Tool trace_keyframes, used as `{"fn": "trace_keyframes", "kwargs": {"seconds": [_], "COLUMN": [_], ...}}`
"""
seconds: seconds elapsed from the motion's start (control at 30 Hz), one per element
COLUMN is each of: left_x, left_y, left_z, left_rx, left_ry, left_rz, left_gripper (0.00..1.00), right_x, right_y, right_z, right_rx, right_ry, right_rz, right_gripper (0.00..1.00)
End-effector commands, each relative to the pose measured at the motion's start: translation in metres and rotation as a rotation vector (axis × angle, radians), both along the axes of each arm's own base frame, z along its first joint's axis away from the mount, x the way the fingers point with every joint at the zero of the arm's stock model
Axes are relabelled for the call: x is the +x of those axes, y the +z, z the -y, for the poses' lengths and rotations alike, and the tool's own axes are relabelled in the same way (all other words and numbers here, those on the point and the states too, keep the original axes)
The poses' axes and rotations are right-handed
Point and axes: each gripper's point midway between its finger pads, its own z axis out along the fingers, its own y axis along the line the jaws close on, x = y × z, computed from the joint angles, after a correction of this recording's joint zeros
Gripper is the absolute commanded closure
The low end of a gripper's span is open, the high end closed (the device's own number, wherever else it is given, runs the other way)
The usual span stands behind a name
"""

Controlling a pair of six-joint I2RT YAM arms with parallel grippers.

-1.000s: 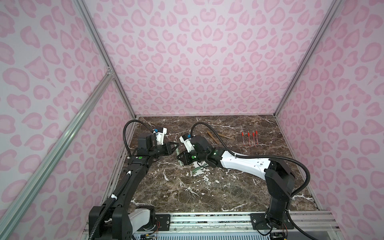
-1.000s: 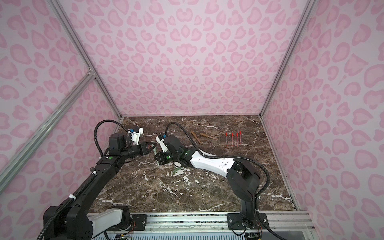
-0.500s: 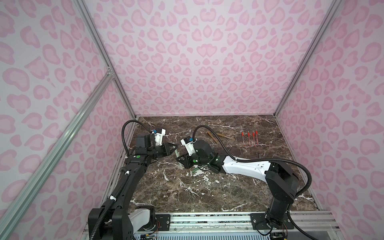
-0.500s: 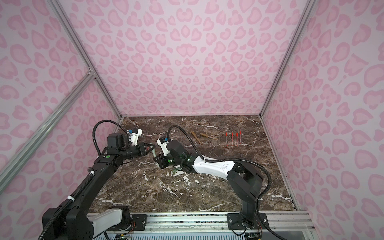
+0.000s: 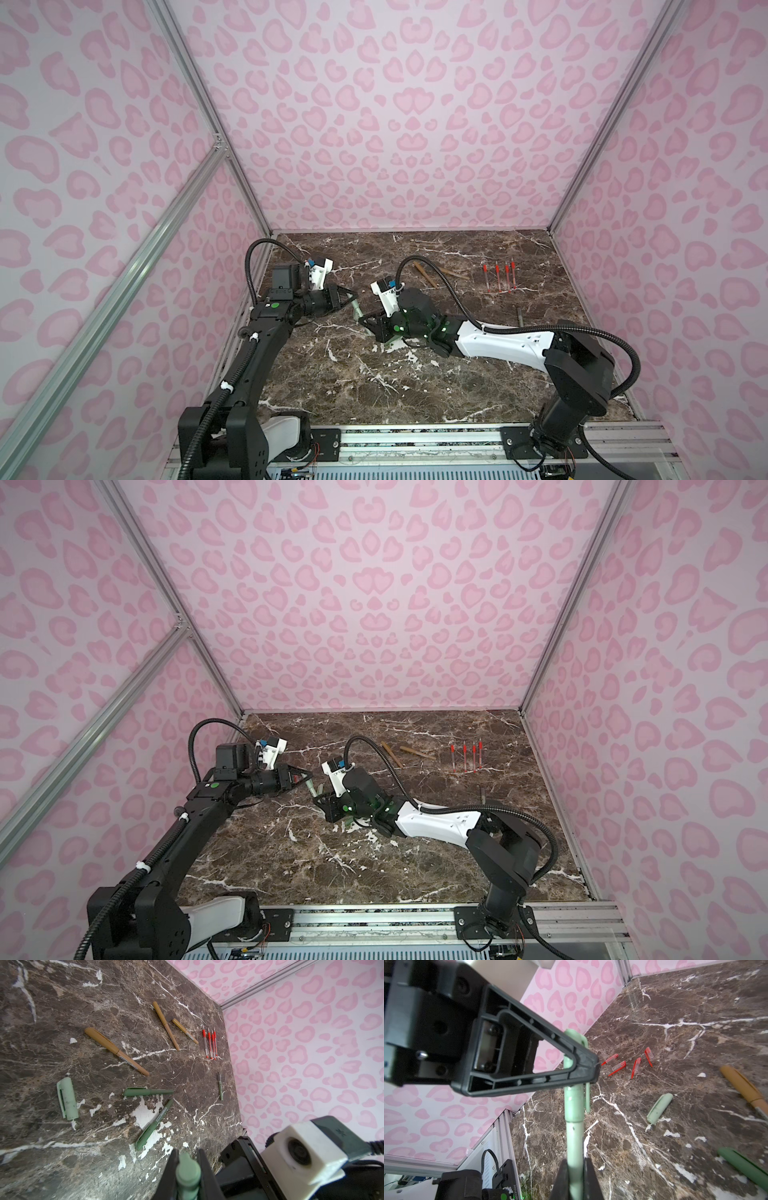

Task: Open the pen caps
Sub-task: 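Pull the marker body out of the cap held by the left gripper, then carry the uncapped marker with the right gripper while the left gripper lowers the cap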

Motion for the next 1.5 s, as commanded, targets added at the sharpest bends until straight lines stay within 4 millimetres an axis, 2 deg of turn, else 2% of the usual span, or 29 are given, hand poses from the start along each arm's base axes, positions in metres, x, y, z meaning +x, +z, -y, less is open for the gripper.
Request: {"fn": "trace_keyframes", "kwargs": {"seconds": [0.0, 0.1, 0.23, 0.4, 0.57, 0.73, 0.9, 1.17, 1.47], "left_x": [0.041, 0.045, 0.045, 0.042, 0.04, 0.037, 0.039, 0.05, 0.049], "left_y": [0.029, 0.026, 0.019, -0.025, -0.061, -0.093, -0.126, -0.157, -0.187], "left_z": [-0.029, -0.038, -0.044, -0.056, -0.065, -0.057, -0.045, -0.04, -0.03], "left_rx": [0.123, 0.145, 0.188, 0.31, 0.432, 0.486, 0.567, 0.593, 0.635], "left_ry": [0.124, 0.16, 0.164, 0.161, 0.133, 0.067, 0.001, -0.019, -0.075], "left_rz": [0.237, 0.213, 0.209, 0.086, 0.028, -0.063, -0.129, -0.252, -0.336], "left_gripper": [0.96, 0.96, 0.96, 0.97, 0.97, 0.97, 0.97, 0.97, 0.94], "right_x": [-0.022, -0.024, -0.021, -0.006, 0.009, 0.019, 0.023, 0.013, 0.005], "right_y": [-0.069, -0.071, -0.057, -0.049, -0.045, -0.035, -0.038, -0.036, -0.037], "right_z": [0.039, 0.049, 0.062, 0.094, 0.138, 0.184, 0.228, 0.278, 0.323], "right_rx": [-0.241, -0.262, -0.239, -0.255, -0.289, -0.318, -0.383, -0.377, -0.385], "right_ry": [-0.023, -0.04, -0.071, -0.169, -0.277, -0.385, -0.47, -0.59, -0.681], "right_rz": [-0.171, -0.176, -0.15, -0.15, -0.152, -0.151, -0.164, -0.145, -0.173], "right_gripper": [1.0, 1.0, 1.0, 1.0, 1.0, 1.0, 1.0, 1.0, 1.0]}}
